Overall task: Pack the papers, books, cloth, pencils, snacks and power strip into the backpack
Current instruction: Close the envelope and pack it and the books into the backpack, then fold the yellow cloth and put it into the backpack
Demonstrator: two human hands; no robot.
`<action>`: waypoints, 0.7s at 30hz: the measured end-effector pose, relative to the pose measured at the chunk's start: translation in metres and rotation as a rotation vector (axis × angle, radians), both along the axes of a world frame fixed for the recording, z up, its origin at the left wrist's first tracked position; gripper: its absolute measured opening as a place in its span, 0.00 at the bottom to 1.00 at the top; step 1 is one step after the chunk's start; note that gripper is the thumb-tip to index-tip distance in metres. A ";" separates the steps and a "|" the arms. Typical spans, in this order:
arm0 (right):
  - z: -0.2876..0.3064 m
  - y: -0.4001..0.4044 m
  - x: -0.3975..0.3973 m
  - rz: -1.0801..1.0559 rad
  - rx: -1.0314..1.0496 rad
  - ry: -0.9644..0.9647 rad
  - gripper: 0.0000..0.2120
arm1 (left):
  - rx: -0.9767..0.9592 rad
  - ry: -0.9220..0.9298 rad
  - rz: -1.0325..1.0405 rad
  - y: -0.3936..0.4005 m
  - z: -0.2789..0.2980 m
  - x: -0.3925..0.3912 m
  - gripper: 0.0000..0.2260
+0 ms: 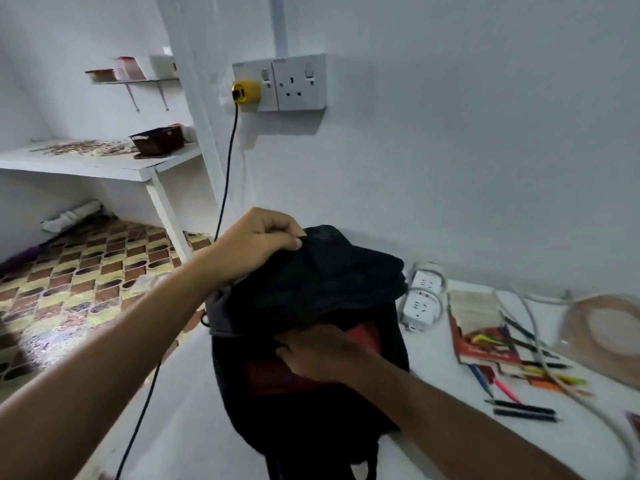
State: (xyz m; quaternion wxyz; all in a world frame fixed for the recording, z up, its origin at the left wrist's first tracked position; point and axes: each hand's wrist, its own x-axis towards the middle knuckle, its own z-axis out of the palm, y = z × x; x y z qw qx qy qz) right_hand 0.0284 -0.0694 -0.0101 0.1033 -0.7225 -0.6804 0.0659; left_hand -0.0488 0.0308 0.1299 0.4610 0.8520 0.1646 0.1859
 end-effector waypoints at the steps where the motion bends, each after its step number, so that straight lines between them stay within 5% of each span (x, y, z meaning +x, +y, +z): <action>1: -0.001 -0.017 0.004 0.032 0.037 -0.015 0.18 | -0.008 0.005 0.007 -0.001 -0.005 -0.002 0.05; 8: -0.013 -0.160 0.051 -0.120 0.264 0.336 0.11 | -0.008 0.297 -0.081 -0.040 -0.058 -0.009 0.06; 15: -0.033 -0.244 0.083 -0.393 0.417 0.543 0.08 | 0.244 0.514 0.134 -0.088 -0.129 -0.017 0.11; 17: -0.041 -0.259 0.090 -0.441 0.414 0.559 0.08 | 0.348 0.505 0.237 -0.109 -0.138 -0.017 0.09; 21: -0.051 -0.284 0.098 -0.506 0.409 0.571 0.10 | 0.505 0.259 0.453 -0.153 -0.146 -0.005 0.20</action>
